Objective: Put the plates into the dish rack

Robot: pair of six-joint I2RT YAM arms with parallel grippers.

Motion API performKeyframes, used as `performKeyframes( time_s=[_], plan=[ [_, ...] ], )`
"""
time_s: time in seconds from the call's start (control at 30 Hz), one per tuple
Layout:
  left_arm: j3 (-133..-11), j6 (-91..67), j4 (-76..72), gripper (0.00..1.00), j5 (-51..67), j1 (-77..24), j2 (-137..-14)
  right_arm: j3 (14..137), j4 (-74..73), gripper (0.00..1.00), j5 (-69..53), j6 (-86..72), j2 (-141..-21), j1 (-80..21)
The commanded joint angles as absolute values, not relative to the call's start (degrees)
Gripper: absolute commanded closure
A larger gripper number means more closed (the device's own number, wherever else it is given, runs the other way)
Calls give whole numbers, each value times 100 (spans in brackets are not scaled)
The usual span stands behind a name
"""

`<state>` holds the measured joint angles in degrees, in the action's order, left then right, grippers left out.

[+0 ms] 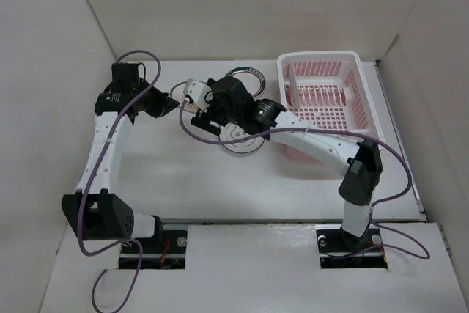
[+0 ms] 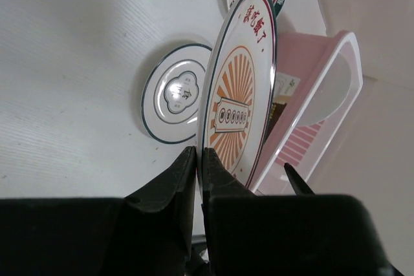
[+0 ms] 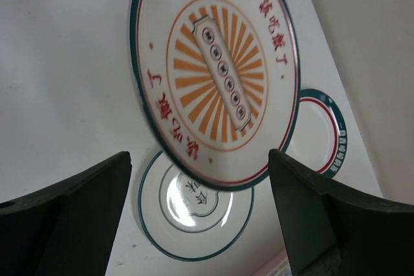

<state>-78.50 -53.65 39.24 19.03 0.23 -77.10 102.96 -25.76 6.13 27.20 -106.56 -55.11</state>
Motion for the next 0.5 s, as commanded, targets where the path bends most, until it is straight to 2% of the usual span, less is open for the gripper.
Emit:
performKeyframes(
  time_s=[0.0,0.13,0.23,0.33,0.4,0.47],
  plan=[
    [-7963,-5555,3771,100,2250,-62,-7532,10529,-2093,10,1010,2769,-10688,-5520],
    [-7963,-5555,3771,100,2250,-62,-7532,10529,-2039,11,1195,2769,-10792,-5520],
    [-7963,-5555,3718,100,2390,-62,-7479,10529,-2039,24,1195,2716,-10863,-5520],
    [-7963,-5607,3718,100,2469,-114,-7479,10529,-2039,46,1143,2602,-10977,-5520],
    [-8016,-5607,3665,100,2531,-114,-7479,10529,-2039,64,1073,2541,-10978,-5520],
    [-8016,-5660,3612,100,2601,-114,-7427,10529,-2039,67,1011,2540,-10978,-5520]
  ],
)
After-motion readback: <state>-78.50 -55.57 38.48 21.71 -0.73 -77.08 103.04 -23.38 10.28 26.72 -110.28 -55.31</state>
